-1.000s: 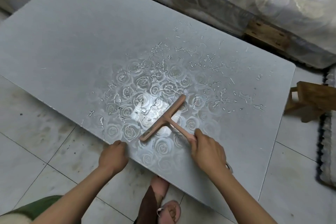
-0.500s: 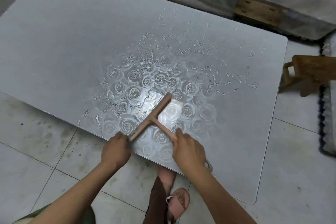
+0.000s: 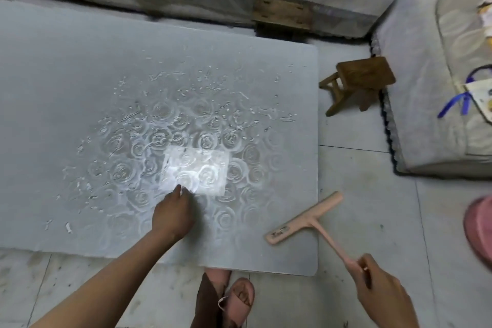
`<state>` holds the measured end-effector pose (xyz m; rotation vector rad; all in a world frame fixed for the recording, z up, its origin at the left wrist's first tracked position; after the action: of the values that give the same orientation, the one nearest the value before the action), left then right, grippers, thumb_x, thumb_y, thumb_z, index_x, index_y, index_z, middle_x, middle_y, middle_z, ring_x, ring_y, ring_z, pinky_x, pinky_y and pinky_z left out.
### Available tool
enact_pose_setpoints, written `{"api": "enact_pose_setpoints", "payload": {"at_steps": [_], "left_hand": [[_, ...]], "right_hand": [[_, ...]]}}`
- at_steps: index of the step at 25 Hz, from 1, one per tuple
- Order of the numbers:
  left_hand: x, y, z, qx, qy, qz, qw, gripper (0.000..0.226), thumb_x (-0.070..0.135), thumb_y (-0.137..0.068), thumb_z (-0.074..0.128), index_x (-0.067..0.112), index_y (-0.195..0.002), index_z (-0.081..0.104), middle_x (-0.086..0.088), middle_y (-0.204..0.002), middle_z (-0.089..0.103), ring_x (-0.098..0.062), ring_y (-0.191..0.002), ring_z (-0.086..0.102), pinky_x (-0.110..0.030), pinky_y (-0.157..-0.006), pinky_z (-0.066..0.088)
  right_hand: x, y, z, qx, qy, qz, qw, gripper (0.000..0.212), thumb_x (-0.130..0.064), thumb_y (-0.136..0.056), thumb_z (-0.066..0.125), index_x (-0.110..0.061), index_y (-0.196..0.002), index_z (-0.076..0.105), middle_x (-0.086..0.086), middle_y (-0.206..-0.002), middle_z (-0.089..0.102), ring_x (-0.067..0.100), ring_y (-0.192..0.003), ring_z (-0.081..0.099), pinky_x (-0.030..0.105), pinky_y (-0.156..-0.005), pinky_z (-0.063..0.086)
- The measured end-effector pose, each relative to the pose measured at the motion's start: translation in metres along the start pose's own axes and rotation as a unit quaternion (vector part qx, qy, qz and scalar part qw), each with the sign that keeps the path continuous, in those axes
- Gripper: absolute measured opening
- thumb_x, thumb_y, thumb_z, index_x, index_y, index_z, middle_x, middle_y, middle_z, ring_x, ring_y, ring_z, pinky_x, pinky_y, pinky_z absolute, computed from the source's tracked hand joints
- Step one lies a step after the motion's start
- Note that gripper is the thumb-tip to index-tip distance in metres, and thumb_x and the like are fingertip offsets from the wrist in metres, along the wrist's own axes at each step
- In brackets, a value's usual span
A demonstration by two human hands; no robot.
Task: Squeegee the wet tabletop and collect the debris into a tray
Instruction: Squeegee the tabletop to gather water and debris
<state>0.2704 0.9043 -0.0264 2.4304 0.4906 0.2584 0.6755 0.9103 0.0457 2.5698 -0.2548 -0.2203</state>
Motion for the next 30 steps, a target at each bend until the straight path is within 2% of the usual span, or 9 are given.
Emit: {"api": "enact_pose_setpoints", "payload": {"at_steps": [6,9,12,14,19,22,26,28,30], "left_hand": [[0.053,-0.061,-0.012,0.017,-0.069,0.062,0.996,0.066,0.013,-0.094,0.042,0.005,-0.151,0.01,-0.013,-0.16,0.005,-0.028,-0.145,0.019,-0.035,-0.112,0.029],[0.063,-0.079,-0.018,0.035,-0.108,0.092,0.989,0.062,0.011,-0.09,0.046,0.007,-0.147,0.022,-0.01,-0.156,0.02,-0.026,-0.138,0.032,-0.034,-0.106,0.036],[0.07,-0.085,-0.023,0.001,-0.127,0.103,0.987,0.053,0.01,-0.086,0.048,0.012,-0.138,0.037,-0.006,-0.148,0.036,-0.023,-0.117,0.053,-0.033,-0.089,0.045],[0.071,-0.089,-0.027,-0.022,-0.146,0.099,0.984,0.051,0.01,-0.087,0.046,0.014,-0.137,0.039,-0.004,-0.145,0.042,-0.022,-0.109,0.058,-0.032,-0.083,0.047],[0.069,-0.101,-0.032,-0.054,-0.176,0.093,0.978,0.051,0.012,-0.088,0.04,0.014,-0.14,0.035,-0.003,-0.114,0.065,-0.025,-0.102,0.063,-0.031,-0.08,0.048],[0.068,-0.101,-0.03,-0.075,-0.14,0.083,0.984,0.058,0.012,-0.09,0.04,0.014,-0.146,0.026,-0.004,-0.128,0.059,-0.024,-0.111,0.06,-0.033,-0.089,0.048],[0.059,-0.098,-0.028,-0.111,-0.053,0.069,0.99,0.074,0.007,-0.088,0.042,0.019,-0.153,0.011,0.003,-0.158,0.022,-0.022,-0.126,0.051,-0.033,-0.099,0.045],[0.058,-0.095,-0.026,-0.113,-0.02,0.055,0.992,0.074,0.006,-0.088,0.042,0.023,-0.153,0.011,0.007,-0.16,0.011,-0.02,-0.132,0.046,-0.032,-0.105,0.04],[0.061,-0.094,-0.024,-0.083,0.04,0.022,0.995,0.07,0.005,-0.089,0.041,0.026,-0.152,0.018,0.008,-0.159,0.015,-0.018,-0.134,0.043,-0.031,-0.107,0.038]], "right_hand": [[-0.09,-0.07,0.024,0.006,-0.046,-0.099,0.994,0.02,-0.035,-0.097,0.044,-0.018,-0.103,0.051,0.006,-0.091,0.064,0.032,-0.089,0.06,0.034,-0.059,0.031],[-0.09,-0.084,0.001,0.02,-0.036,-0.118,0.992,0.02,-0.04,-0.097,0.043,-0.021,-0.092,0.045,-0.003,-0.079,0.059,0.026,-0.079,0.06,0.033,-0.055,0.031],[-0.017,-0.057,-0.019,-0.011,-0.05,-0.02,0.998,0.023,-0.048,-0.093,0.045,-0.03,-0.08,0.04,-0.006,-0.064,0.051,0.016,-0.064,0.055,0.032,-0.056,0.041],[0.006,-0.048,-0.021,-0.045,-0.021,0.005,0.999,0.024,-0.051,-0.094,0.042,-0.033,-0.079,0.034,-0.008,-0.066,0.05,0.012,-0.063,0.053,0.029,-0.06,0.046],[-0.085,-0.11,-0.017,-0.049,0.007,-0.138,0.989,0.017,-0.042,-0.098,0.039,-0.026,-0.095,0.043,-0.006,-0.086,0.057,0.024,-0.083,0.057,0.033,-0.063,0.037],[-0.128,-0.14,-0.036,-0.032,0.045,-0.224,0.973,0.016,-0.041,-0.097,0.04,-0.024,-0.098,0.042,-0.006,-0.088,0.057,0.024,-0.083,0.059,0.031,-0.059,0.033],[-0.062,-0.152,-0.094,0.049,0.119,-0.218,0.967,0.016,-0.042,-0.091,0.054,-0.027,-0.096,0.053,-0.008,-0.078,0.061,0.021,-0.068,0.063,0.031,-0.05,0.035],[-0.054,-0.156,-0.1,0.047,0.157,-0.223,0.961,0.02,-0.038,-0.087,0.062,-0.023,-0.101,0.061,-0.005,-0.076,0.064,0.023,-0.064,0.064,0.033,-0.049,0.042],[-0.091,-0.175,-0.088,0.025,0.138,-0.266,0.954,0.019,-0.034,-0.087,0.064,-0.02,-0.1,0.061,-0.001,-0.079,0.065,0.026,-0.067,0.065,0.033,-0.05,0.041]]}}
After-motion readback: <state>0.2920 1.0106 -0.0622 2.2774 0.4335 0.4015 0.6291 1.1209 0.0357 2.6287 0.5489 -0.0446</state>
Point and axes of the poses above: each hand's wrist, its own y-axis away from the middle knuckle, its own z-axis out of the palm, x = y × z, the point moved 5 cm from there along -y, towards the middle knuckle
